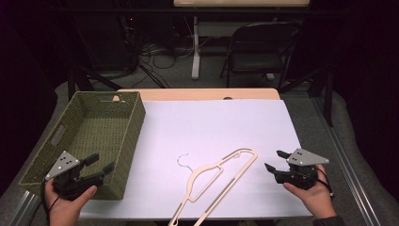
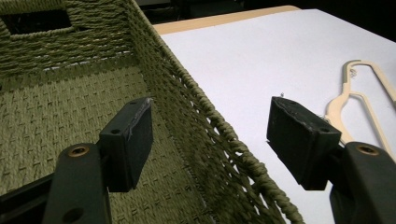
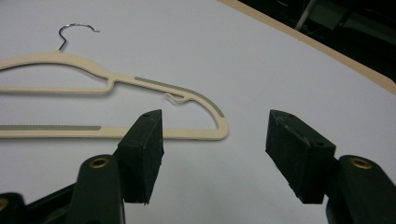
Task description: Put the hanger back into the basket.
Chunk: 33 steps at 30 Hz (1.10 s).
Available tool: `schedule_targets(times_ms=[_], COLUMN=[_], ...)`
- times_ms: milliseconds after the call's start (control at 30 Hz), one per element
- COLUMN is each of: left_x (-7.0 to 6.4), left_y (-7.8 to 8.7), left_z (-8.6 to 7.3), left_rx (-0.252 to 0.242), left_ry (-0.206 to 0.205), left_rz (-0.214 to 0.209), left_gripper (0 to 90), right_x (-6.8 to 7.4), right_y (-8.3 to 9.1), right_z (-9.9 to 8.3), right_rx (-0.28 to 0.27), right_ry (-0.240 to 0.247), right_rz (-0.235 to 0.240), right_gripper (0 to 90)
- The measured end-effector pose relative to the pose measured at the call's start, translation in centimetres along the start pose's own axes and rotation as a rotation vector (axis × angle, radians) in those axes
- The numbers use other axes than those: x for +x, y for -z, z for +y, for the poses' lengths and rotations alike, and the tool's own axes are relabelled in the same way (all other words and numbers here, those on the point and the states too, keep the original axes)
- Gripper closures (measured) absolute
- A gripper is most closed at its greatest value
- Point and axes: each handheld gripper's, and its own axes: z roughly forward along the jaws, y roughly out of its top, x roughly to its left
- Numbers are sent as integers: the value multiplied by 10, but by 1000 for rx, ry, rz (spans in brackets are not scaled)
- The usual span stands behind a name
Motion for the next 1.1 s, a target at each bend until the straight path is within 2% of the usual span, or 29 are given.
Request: schedule_targets(times_ms=[200,233,267,367,400,467,500,633,667,800,967,1100], left_x=[-4,-4,-4,-5,-6,-7,-8,-13,-15,-18,-21,-23], left_y=[2,3,3,3,3,2,1,-2,-4,-5,-8,-9], left_z=[4,6,6,11,12,15,16,22,25,29,31,30], left_rx=[-4,-10,-10,-17,-17,-15,-17,-18,-16,-18,-16,-7], left_ry=[-13,-11,-11,-16,-17,-19,-19,-33,-50,-56,-58,-65], left_rz=[-2,-3,-3,-5,-6,-12,-12,-26,-30,-34,-44,-50], left_gripper=[320,321,322,323,323,323,323,325,326,326,326,326], right_x=[3,5,5,11,16,21,21,30,33,35,31,28], right_y=[4,7,7,9,10,9,9,4,0,-6,-21,-34], right_z=[14,22,22,38,51,63,63,85,95,108,119,124], right_rx=[31,41,41,30,35,24,24,14,12,18,47,110], right_ry=[21,30,30,49,63,78,78,133,165,200,208,217], right_rz=[-7,-5,-5,-7,6,13,13,42,58,77,128,181], right_gripper=[370,382,382,382,381,381,381,379,379,380,397,402])
